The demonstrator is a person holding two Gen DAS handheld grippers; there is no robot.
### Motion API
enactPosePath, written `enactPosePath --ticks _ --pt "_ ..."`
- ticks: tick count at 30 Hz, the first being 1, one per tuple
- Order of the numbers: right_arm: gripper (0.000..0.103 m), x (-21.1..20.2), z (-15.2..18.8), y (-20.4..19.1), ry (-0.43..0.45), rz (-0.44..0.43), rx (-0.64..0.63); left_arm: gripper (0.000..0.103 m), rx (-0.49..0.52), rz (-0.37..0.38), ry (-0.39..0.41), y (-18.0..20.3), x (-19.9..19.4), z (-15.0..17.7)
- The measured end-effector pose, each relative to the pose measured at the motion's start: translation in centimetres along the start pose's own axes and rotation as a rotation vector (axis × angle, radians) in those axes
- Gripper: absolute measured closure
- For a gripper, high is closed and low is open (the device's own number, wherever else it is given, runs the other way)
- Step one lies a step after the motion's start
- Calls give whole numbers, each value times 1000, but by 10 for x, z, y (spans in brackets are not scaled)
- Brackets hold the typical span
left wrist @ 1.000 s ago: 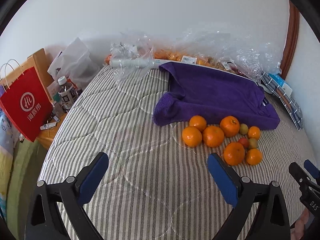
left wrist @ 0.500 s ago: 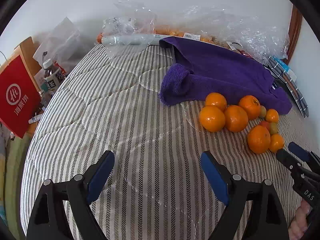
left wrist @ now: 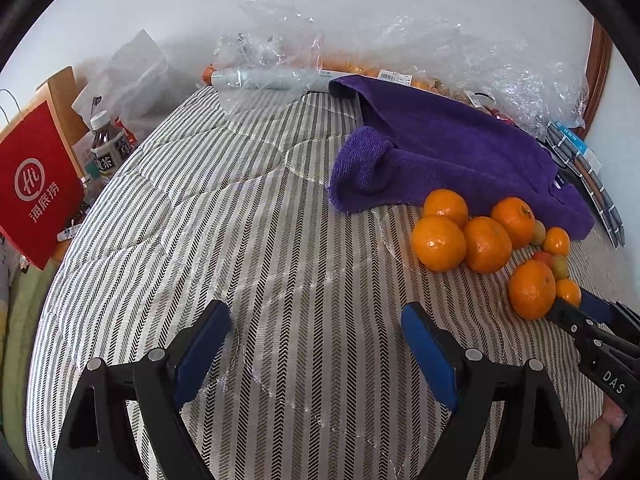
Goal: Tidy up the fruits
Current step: 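Move both tools down toward the cluster of fruits beside the purple towel, then close the right tool on the yellow oval fruit while the left tool grasps an orange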
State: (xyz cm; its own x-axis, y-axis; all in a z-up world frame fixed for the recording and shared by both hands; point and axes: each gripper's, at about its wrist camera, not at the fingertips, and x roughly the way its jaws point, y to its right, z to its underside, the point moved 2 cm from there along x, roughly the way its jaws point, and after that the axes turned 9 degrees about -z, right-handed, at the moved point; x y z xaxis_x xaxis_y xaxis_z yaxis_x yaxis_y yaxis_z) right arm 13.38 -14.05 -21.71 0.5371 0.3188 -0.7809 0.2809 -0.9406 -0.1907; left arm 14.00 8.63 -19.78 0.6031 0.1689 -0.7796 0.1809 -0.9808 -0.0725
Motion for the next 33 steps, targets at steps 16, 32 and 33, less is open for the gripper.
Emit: enactPosePath --ticks 16,32,33 --pt "56 -33 22 20 57 -6 49 16 -16 82 20 -3 -5 1" --pt "56 -37 22 51 44 61 21 38 76 151 29 53 8 -25" --pt "56 -36 21 52 42 56 26 43 77 155 31 54 9 -26"
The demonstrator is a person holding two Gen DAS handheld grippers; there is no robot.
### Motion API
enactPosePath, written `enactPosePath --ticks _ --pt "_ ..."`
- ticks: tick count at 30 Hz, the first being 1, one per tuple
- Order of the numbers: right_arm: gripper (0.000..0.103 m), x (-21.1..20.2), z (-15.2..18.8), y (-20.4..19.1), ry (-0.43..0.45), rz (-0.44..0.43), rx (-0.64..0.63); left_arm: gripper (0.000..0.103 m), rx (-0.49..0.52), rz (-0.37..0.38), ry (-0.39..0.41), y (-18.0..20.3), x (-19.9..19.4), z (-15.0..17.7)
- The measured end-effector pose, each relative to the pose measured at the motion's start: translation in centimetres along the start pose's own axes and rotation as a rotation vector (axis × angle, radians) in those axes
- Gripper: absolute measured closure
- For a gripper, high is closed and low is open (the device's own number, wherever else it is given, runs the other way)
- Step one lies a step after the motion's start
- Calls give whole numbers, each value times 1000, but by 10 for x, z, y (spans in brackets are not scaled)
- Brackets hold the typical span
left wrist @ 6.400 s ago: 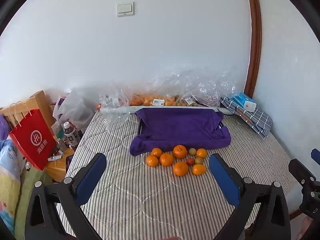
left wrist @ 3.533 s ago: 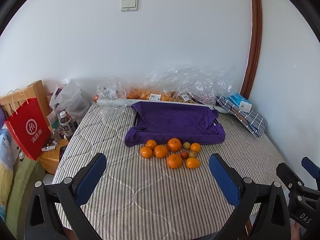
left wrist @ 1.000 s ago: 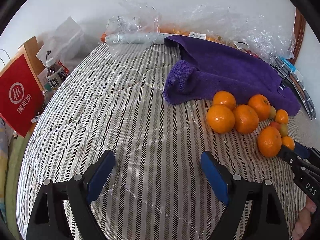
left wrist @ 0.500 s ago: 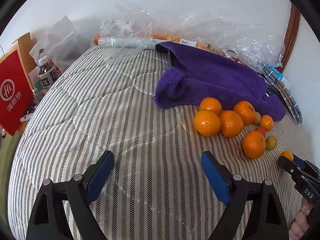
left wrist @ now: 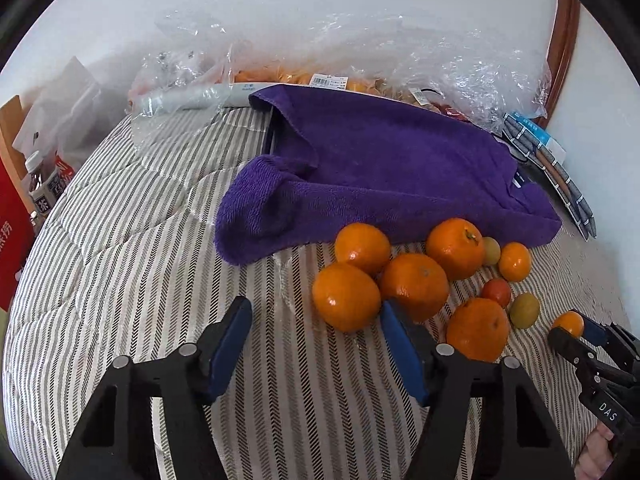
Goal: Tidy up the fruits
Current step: 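Close the right tool on the yellow oval fruit while the left tool grasps an orange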
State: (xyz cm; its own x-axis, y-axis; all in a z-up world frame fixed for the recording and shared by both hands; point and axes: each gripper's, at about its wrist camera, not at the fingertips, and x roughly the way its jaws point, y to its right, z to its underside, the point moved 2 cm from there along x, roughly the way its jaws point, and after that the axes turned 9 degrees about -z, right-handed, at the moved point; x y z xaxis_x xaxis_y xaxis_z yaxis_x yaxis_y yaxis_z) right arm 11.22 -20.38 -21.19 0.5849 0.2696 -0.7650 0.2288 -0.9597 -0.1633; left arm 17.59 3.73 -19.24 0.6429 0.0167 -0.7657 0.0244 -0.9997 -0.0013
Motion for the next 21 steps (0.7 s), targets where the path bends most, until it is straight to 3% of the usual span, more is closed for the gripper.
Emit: enactPosePath --ticks 4,9,13,21 --pt "56 3 -1 5 -9 -24 33 68 -3 41 7 3 2 -1" --pt "56 1 2 3 2 -28 26 68 -37 74 34 -1 -5 2" --pt "56 -4 2 0 28 -72 10 68 -102 47 94 -13 -17 6" --pt "56 -12 4 1 70 -72 30 68 -134 26 100 -19 -18 4"
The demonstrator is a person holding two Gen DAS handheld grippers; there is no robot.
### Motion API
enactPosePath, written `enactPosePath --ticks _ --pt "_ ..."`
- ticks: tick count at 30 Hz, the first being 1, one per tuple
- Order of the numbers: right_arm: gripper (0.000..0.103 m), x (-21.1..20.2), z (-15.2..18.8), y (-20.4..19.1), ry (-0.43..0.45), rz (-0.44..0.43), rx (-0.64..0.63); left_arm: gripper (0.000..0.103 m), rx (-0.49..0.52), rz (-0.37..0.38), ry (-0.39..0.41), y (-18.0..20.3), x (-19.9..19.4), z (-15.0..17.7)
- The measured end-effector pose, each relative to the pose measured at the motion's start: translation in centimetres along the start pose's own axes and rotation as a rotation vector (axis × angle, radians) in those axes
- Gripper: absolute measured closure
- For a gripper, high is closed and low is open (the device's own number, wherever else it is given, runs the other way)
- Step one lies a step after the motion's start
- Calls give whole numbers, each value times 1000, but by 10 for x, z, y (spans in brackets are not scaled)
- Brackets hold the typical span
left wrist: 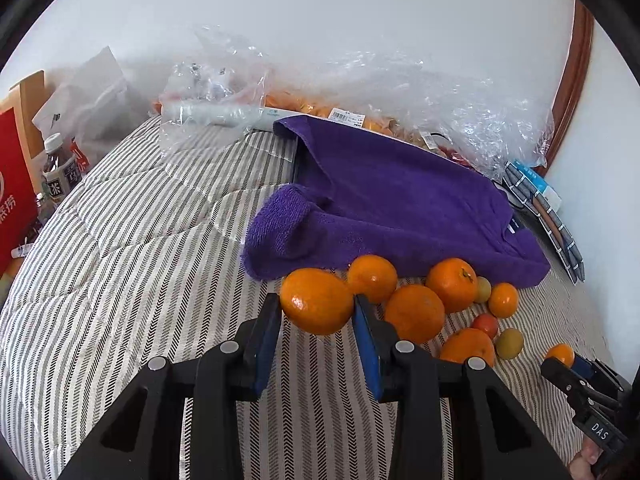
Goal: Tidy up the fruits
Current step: 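Close the right tool on the yellow oval fruit while the left tool grasps an orange, then lift both held fruits and carry them over the purple towel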
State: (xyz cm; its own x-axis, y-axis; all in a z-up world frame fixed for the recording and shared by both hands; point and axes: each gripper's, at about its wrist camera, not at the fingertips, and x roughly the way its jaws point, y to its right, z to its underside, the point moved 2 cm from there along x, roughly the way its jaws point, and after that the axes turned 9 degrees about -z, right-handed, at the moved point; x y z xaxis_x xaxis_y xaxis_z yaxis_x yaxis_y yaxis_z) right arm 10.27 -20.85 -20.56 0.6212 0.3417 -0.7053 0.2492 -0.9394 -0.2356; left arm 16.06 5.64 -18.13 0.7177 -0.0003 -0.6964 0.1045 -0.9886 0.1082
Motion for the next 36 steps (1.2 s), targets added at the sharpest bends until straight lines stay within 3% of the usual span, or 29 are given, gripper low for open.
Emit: enactPosePath --ticks 14,25,36 --pt "56 -2 0 10 5 37 60 68 -12 -16 80 -1 -12 -3" --pt "56 -9 -1 7 13 66 62 68 -61 -2 90 -9 -16 -5" --pt "56 -23 -23 -3 66 59 29 68 -68 -29 127 -9 -21 -5"
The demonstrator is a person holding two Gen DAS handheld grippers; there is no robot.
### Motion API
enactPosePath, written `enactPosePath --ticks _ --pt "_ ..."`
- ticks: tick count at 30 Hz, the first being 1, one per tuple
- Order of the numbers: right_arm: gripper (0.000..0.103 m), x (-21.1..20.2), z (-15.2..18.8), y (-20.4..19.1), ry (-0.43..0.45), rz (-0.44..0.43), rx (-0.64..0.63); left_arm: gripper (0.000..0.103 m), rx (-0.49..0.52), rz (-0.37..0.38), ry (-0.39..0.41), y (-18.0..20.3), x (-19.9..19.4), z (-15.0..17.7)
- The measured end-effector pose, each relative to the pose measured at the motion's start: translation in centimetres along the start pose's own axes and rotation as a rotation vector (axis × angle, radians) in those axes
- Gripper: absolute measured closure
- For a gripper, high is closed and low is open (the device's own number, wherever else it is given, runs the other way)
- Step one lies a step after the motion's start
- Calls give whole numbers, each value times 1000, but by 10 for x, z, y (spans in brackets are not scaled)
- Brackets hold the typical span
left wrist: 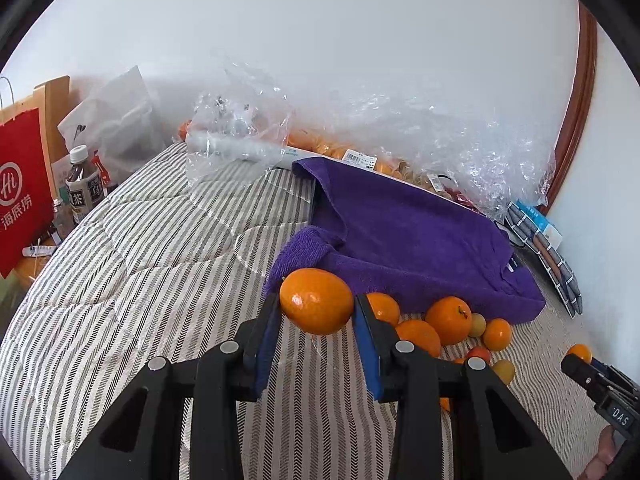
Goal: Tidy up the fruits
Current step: 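Lift both held fruits and carry them over the purple towel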
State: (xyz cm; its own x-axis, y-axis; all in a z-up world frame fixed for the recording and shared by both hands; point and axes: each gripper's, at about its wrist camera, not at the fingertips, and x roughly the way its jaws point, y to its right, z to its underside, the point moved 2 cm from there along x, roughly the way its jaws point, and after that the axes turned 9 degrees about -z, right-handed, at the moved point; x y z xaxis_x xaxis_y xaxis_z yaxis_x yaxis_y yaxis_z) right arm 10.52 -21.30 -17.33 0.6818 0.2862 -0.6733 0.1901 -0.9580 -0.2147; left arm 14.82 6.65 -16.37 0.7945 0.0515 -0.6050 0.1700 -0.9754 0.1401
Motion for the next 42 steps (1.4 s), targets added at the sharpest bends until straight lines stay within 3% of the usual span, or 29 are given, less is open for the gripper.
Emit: enactPosePath --ticks 11,23,33,42 --pt "56 -2 -32 1 45 1 -10 68 -38 -3 8 -3 -8 -14" --pt "56 2 -79 -1 109 -7 -44 68 -16 9 99 21 -22 -81" --pt "56 29 -120 7 145 -4 -59 68 12 -12 93 61 26 -110" --pt "56 73 -142 16 108 12 -97 68 49 -6 14 83 78 -109"
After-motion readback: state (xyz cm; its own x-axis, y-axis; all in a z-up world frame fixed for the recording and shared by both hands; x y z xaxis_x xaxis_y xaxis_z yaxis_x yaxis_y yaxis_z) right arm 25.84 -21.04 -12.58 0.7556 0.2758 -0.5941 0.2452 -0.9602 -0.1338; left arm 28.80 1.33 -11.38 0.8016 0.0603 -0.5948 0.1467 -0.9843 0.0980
